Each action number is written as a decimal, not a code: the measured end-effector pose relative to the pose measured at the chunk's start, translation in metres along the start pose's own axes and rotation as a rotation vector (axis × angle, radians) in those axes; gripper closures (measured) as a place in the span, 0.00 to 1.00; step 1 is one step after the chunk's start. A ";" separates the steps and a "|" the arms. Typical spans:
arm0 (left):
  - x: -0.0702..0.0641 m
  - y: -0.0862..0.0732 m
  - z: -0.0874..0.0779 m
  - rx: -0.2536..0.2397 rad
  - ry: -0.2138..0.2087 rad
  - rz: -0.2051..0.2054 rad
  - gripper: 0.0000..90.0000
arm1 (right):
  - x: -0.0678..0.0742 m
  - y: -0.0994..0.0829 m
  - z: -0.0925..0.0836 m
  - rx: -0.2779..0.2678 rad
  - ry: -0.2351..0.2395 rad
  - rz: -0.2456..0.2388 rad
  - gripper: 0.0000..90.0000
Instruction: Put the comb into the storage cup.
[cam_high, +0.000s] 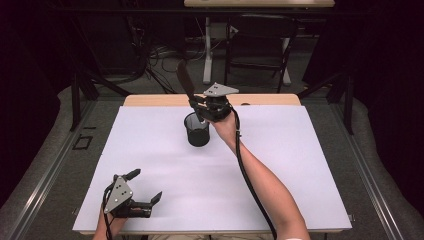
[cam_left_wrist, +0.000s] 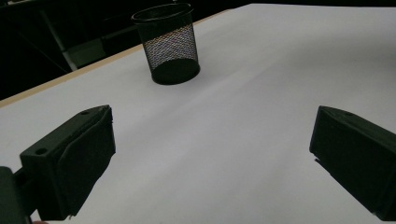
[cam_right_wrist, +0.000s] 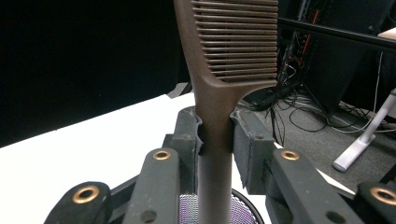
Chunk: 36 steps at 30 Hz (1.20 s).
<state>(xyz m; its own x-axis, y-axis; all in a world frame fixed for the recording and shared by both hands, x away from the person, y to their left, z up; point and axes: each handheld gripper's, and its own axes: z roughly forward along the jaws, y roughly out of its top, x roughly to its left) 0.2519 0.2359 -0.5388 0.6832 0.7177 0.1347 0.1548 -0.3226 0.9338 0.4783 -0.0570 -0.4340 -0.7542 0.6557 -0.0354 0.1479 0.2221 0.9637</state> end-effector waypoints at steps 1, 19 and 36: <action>0.000 0.000 0.000 0.001 0.000 0.000 0.00 | 0.000 -0.001 0.000 0.006 0.000 0.000 0.80; 0.000 0.000 0.000 0.001 0.002 0.000 0.00 | 0.001 -0.010 0.009 0.030 -0.004 0.000 0.80; 0.000 0.000 -0.001 0.001 0.004 0.001 0.00 | 0.001 -0.020 0.015 0.062 -0.004 -0.006 0.80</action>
<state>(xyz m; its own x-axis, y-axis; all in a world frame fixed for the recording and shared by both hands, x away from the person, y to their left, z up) 0.2516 0.2364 -0.5387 0.6807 0.7196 0.1372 0.1547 -0.3243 0.9332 0.4840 -0.0497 -0.4576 -0.7528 0.6569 -0.0423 0.1825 0.2700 0.9454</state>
